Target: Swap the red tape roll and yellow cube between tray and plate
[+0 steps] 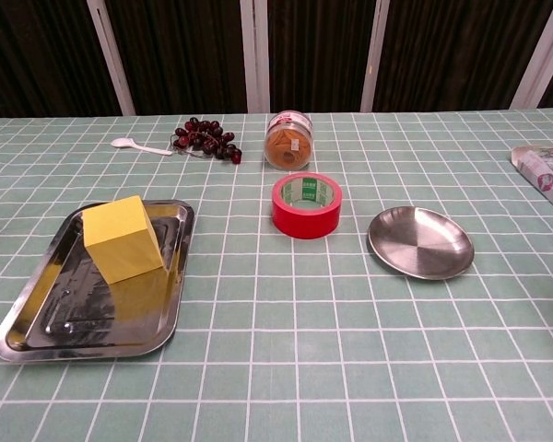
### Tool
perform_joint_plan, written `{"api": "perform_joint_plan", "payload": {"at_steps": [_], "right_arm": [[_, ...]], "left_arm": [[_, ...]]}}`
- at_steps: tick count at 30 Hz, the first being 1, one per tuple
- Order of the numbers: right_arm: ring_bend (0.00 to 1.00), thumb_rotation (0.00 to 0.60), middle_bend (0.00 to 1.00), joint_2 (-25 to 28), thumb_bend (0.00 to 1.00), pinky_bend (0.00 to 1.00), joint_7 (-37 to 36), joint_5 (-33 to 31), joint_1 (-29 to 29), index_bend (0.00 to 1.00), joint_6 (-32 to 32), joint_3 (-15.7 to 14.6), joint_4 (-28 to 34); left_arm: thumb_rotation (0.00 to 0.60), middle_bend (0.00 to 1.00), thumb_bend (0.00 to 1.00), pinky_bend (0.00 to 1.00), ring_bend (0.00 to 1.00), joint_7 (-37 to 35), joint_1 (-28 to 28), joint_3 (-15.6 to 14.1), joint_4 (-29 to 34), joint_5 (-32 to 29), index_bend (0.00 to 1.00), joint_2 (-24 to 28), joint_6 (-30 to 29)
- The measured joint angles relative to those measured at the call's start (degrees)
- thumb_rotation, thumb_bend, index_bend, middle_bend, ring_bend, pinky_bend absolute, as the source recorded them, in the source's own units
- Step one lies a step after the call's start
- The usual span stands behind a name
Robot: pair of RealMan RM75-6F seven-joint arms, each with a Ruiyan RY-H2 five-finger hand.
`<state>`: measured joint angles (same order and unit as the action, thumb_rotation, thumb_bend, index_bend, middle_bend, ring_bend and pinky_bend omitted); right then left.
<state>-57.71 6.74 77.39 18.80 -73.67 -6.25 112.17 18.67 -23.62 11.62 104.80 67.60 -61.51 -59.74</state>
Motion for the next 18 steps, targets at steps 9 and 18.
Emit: {"api": "perform_joint_plan", "payload": {"at_steps": [9, 18], "right_arm": [[0.0, 0.6, 0.0, 0.98, 0.0, 0.0, -6.29, 5.07, -5.89, 0.0, -4.38, -2.06, -5.09], [0.0, 0.6, 0.0, -1.73, 0.0, 0.0, -5.31, 7.12, -7.94, 0.0, -8.59, 0.41, -8.25]], "left_arm": [[0.6, 0.0, 0.0, 0.03, 0.0, 13.49, -8.49, -0.54, 3.34, -12.87, 0.12, -4.02, 4.52], [0.6, 0.0, 0.0, 0.04, 0.0, 17.43, -12.91, -3.94, -3.91, -18.01, 0.12, -13.92, 5.94]]}}
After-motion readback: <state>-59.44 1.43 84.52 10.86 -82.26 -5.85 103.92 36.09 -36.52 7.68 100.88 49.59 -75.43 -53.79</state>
